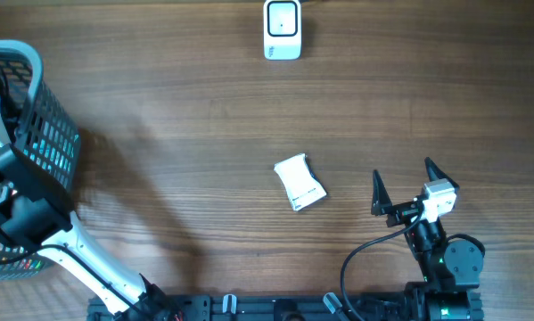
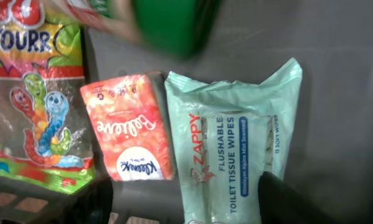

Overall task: Scan the item barcode
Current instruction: 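Reposition the left gripper in the basket and grasp the green-lidded jar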

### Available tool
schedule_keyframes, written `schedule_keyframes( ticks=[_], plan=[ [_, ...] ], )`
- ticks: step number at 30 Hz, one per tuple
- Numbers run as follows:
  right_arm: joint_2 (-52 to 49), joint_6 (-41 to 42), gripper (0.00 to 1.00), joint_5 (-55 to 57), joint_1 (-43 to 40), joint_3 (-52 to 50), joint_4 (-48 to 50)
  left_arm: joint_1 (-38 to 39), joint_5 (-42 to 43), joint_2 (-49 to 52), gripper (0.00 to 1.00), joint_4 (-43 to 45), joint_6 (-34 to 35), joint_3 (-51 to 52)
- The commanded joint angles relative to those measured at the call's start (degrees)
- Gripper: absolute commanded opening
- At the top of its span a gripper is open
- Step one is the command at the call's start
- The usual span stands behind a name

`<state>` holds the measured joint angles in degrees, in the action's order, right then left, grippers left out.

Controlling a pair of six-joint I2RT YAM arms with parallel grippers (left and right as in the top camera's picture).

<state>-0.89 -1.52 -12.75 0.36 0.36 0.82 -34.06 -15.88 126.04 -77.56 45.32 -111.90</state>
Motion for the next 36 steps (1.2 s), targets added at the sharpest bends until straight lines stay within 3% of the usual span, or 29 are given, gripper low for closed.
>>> schedule_keyframes(
  ticks=[1,3,18,25,32,36],
  plan=[
    [0.28,0.39,1.00,1.01,0.37,-0.07,0.13,0.31,0.42,1.25,0.90,1.31,0.37,0.57],
    [0.28,0.39,1.00,0.98,0.37,-0.07,0.13,0.31,0.42,1.25,1.00,1.88,0.35,0.57],
    [0.28,0.39,1.00,1.01,0.37,-0.07,0.13,0.31,0.13,0.44,1.00,-0.07,-0.13,0.57],
    [0.28,0.37,1.00,0.98,0.37,-0.07,0.13,0.31,-0.44,-4.87,0.96,-0.94,-11.67,0.57],
    [0.28,0.39,1.00,1.01,0.37,-0.07,0.13,0.31,-6.10,-13.97,0.97,-2.05,-12.50,0.57],
    [0.28,0.37,1.00,1.01,0.37,-0.07,0.13,0.31,-5.55,-18.62,0.98,-1.86,-17.05,0.57]
  ],
)
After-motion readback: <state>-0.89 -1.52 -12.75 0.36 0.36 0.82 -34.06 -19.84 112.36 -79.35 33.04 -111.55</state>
